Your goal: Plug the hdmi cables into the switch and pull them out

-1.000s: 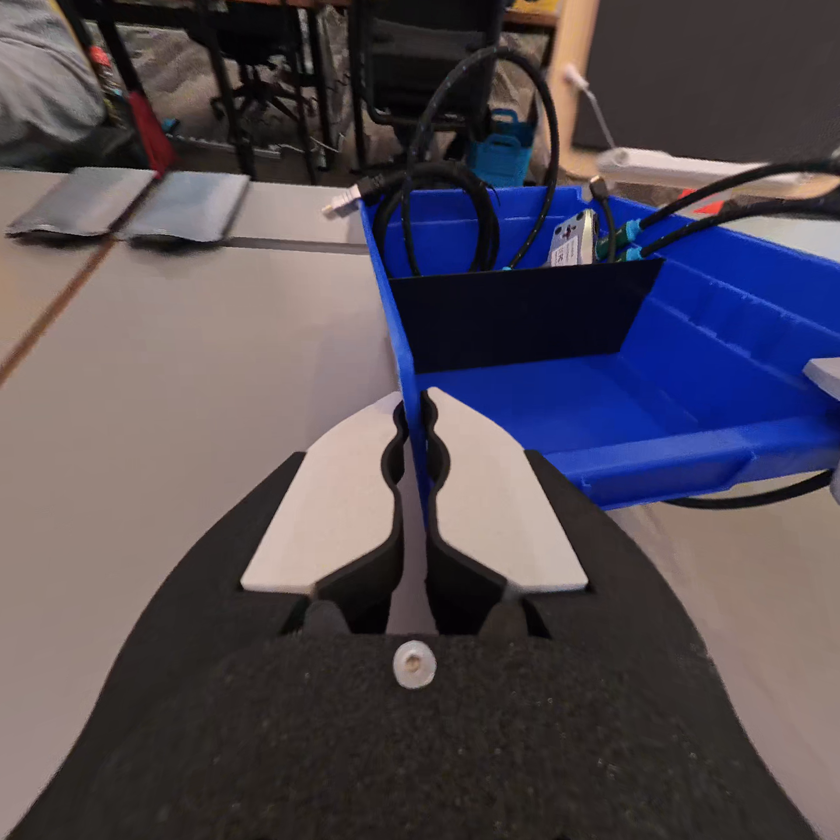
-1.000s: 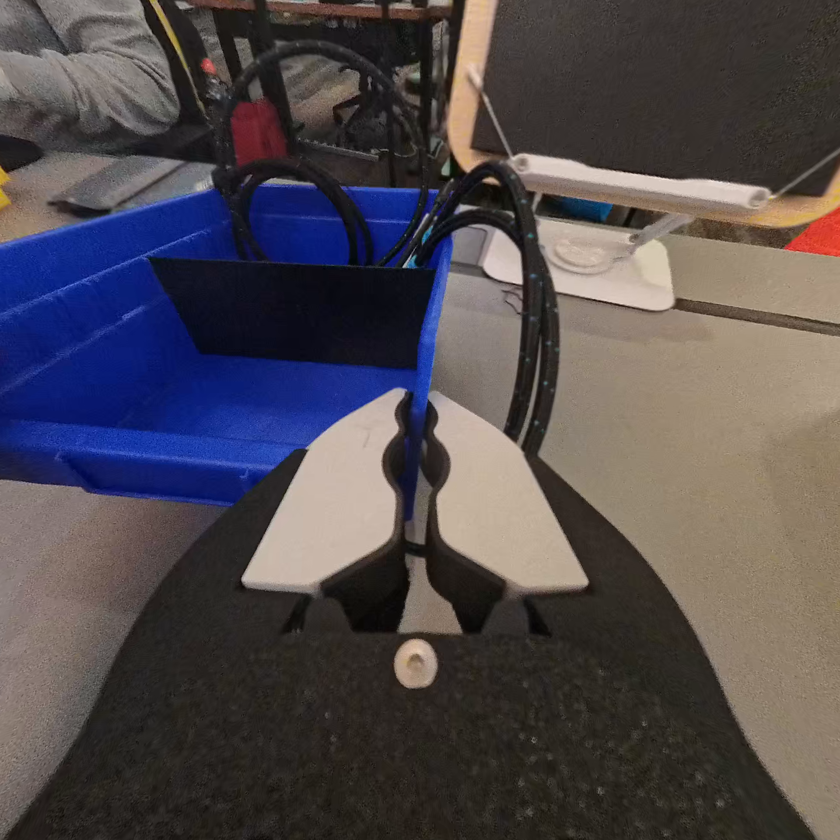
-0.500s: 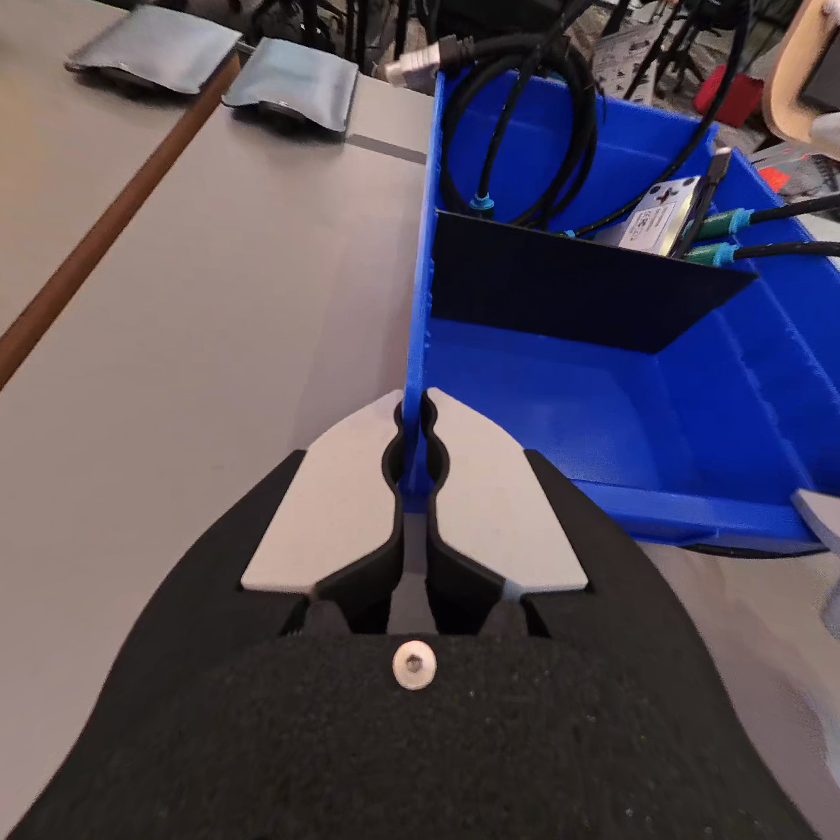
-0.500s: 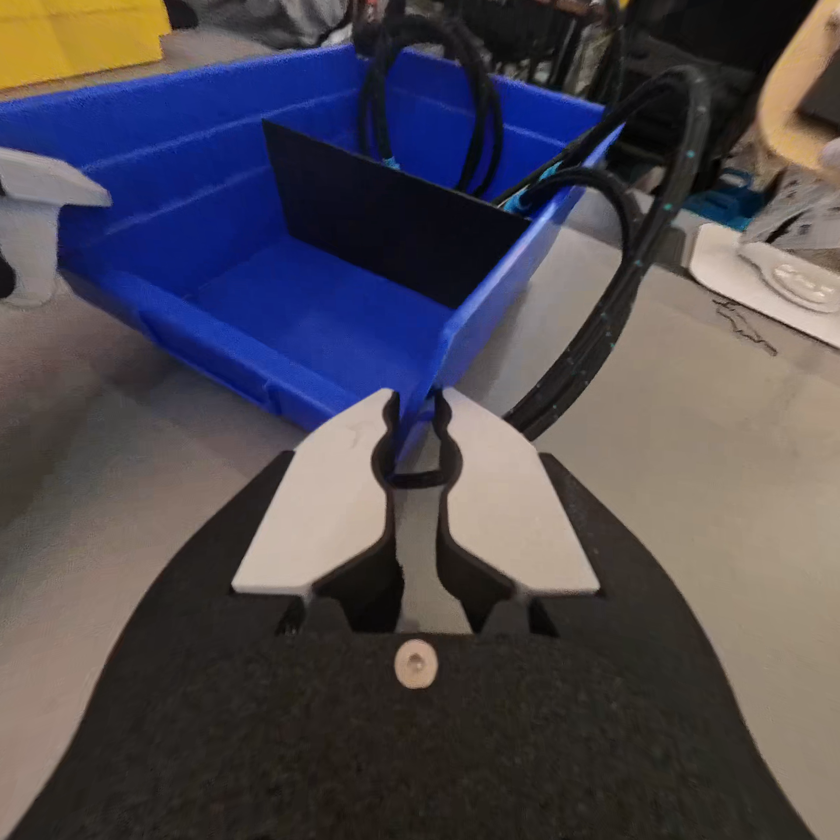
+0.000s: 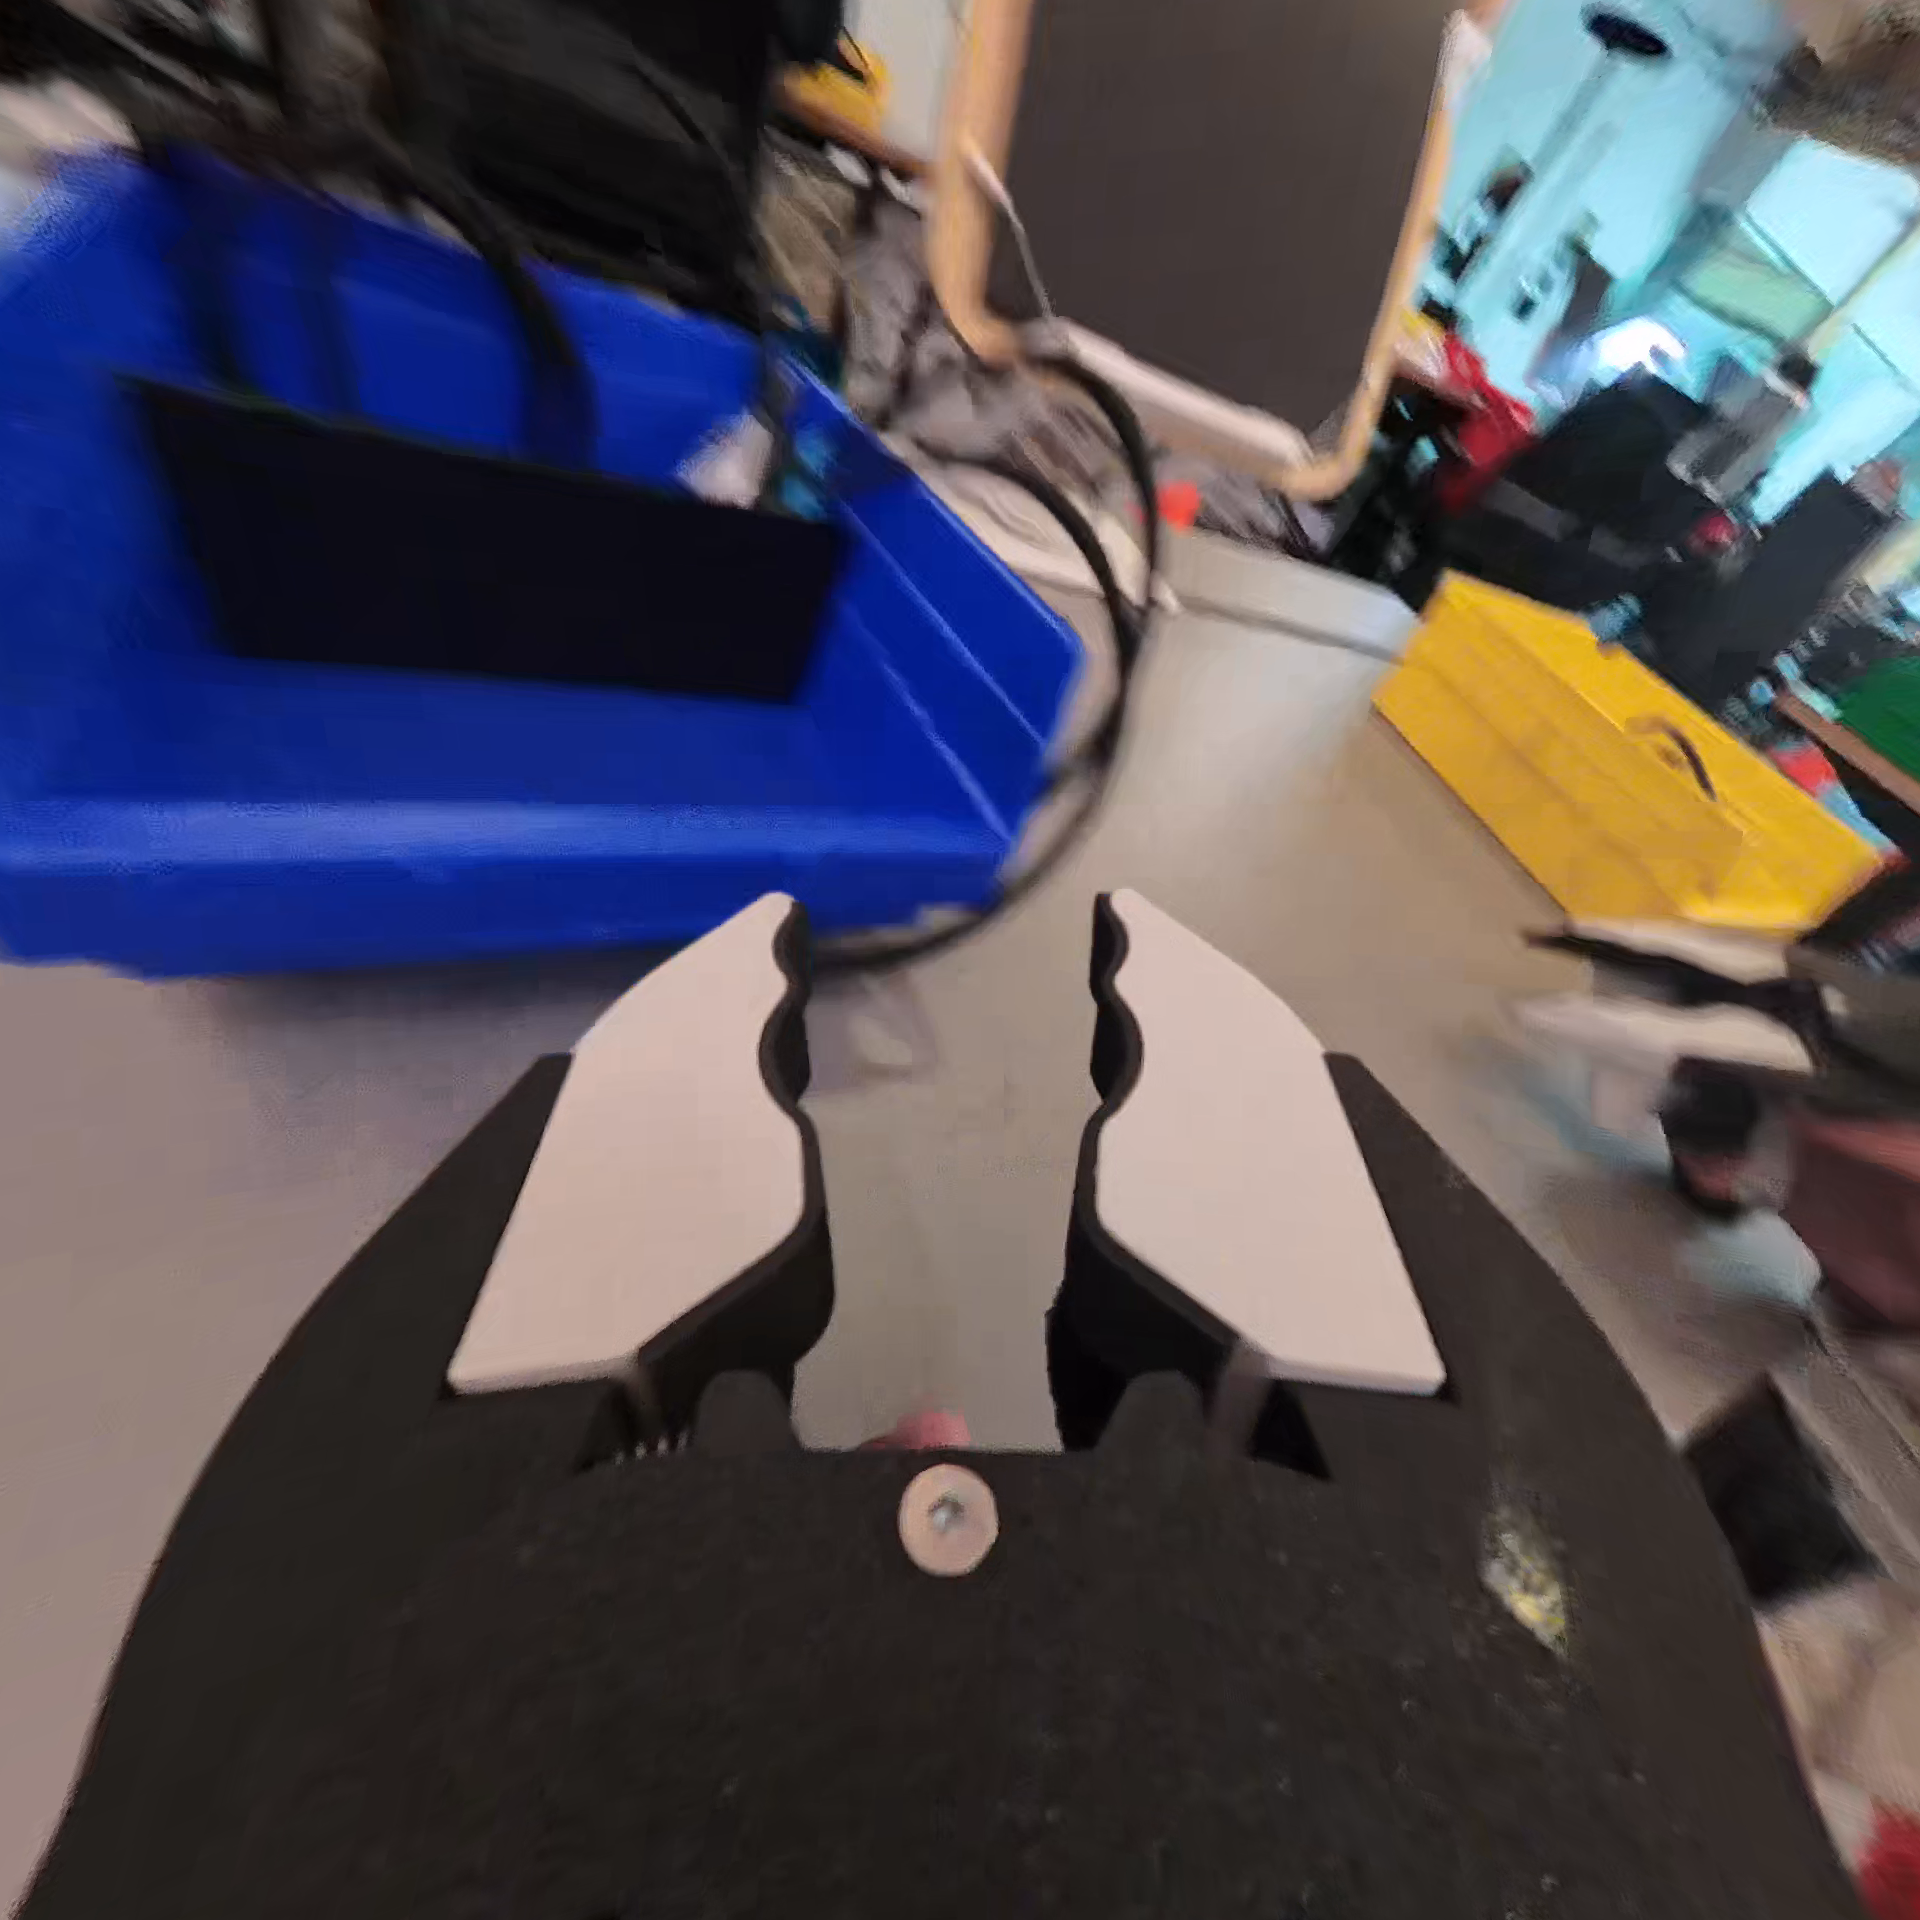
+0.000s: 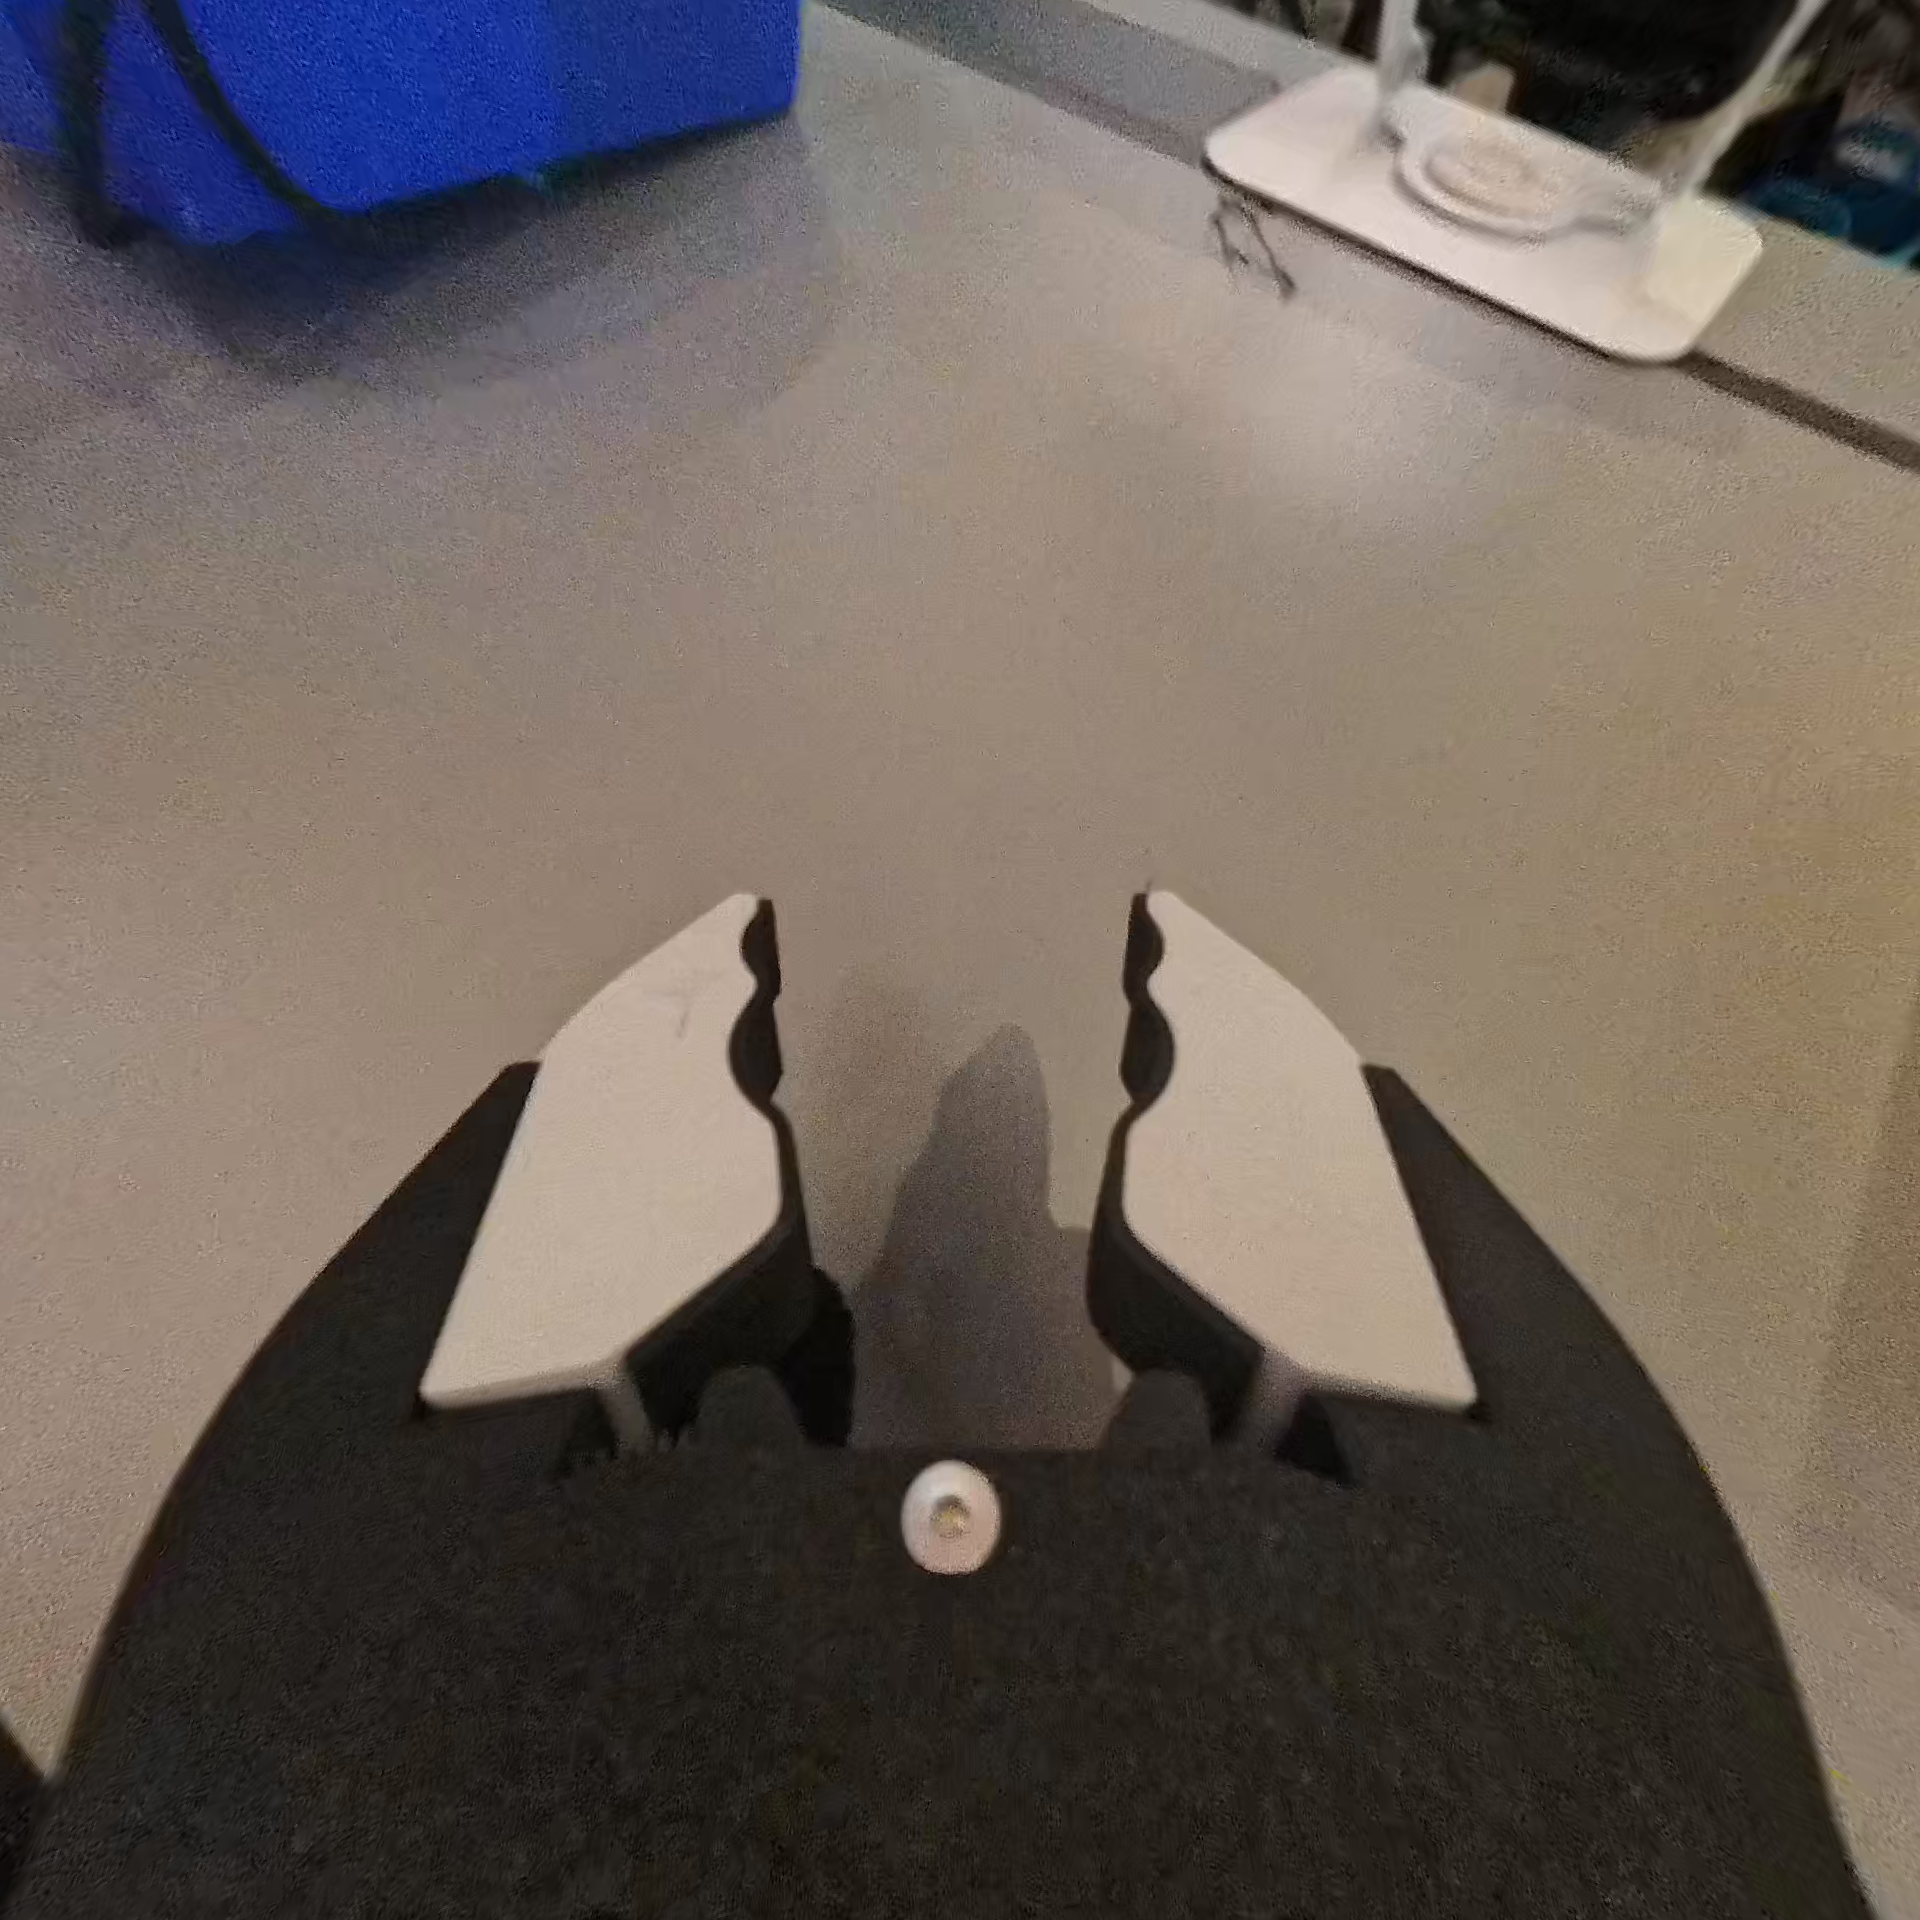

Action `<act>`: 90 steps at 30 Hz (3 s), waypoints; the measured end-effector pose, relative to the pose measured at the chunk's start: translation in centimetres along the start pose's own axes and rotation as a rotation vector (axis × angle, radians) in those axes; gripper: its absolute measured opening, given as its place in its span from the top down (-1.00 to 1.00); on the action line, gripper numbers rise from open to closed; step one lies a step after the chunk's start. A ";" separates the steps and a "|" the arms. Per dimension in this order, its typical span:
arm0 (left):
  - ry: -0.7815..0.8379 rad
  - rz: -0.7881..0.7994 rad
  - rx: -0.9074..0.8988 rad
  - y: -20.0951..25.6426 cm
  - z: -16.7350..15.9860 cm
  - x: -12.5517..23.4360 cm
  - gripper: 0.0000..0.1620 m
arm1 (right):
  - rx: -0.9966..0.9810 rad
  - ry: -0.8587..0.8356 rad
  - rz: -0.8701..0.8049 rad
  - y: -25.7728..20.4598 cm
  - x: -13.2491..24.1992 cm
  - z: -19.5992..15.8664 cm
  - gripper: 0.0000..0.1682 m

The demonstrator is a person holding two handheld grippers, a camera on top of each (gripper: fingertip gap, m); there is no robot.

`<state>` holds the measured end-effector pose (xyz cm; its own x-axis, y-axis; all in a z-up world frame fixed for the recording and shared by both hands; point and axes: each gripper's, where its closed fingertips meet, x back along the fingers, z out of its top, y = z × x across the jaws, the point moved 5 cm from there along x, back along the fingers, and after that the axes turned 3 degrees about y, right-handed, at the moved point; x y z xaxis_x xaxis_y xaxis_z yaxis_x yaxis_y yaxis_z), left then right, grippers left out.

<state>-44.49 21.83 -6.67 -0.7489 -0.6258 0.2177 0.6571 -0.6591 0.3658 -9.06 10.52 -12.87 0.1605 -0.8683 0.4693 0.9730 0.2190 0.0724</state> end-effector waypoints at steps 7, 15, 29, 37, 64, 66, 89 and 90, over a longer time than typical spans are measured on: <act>-0.077 0.005 -0.271 5.8 -2.4 -3.3 0.34 | -0.030 0.053 -0.062 3.7 1.4 0.2 0.16; -0.116 0.009 -0.250 5.0 -2.9 -3.7 0.35 | -0.059 0.046 -0.027 3.3 1.2 0.1 0.18; -0.211 -0.146 -0.442 1.7 6.5 -5.9 0.23 | -0.148 0.014 0.005 3.7 1.0 -0.4 0.34; -0.649 -0.324 -0.846 -2.4 10.8 -15.4 0.40 | -0.169 0.010 0.036 3.5 0.8 -0.5 0.37; -0.555 -0.498 -0.970 -3.1 15.4 -19.5 0.71 | -0.155 0.011 0.056 3.0 0.8 -0.6 0.43; -0.498 -0.488 -0.945 -3.2 16.2 -19.1 0.71 | -0.160 0.014 0.059 3.0 0.9 -0.6 0.43; -0.391 -0.441 -0.901 1.4 18.5 -17.4 0.73 | 0.186 0.325 0.560 -9.2 -8.1 16.5 0.23; -0.393 -0.436 -0.902 1.5 18.5 -17.4 0.73 | 0.174 0.342 0.583 -9.8 -9.5 17.7 0.22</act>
<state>-32.02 39.45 6.85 -0.8032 -0.1905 0.5645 0.0269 -0.9581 -0.2851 -23.02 24.48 -2.42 0.7192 -0.6730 0.1729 0.6766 0.7349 0.0461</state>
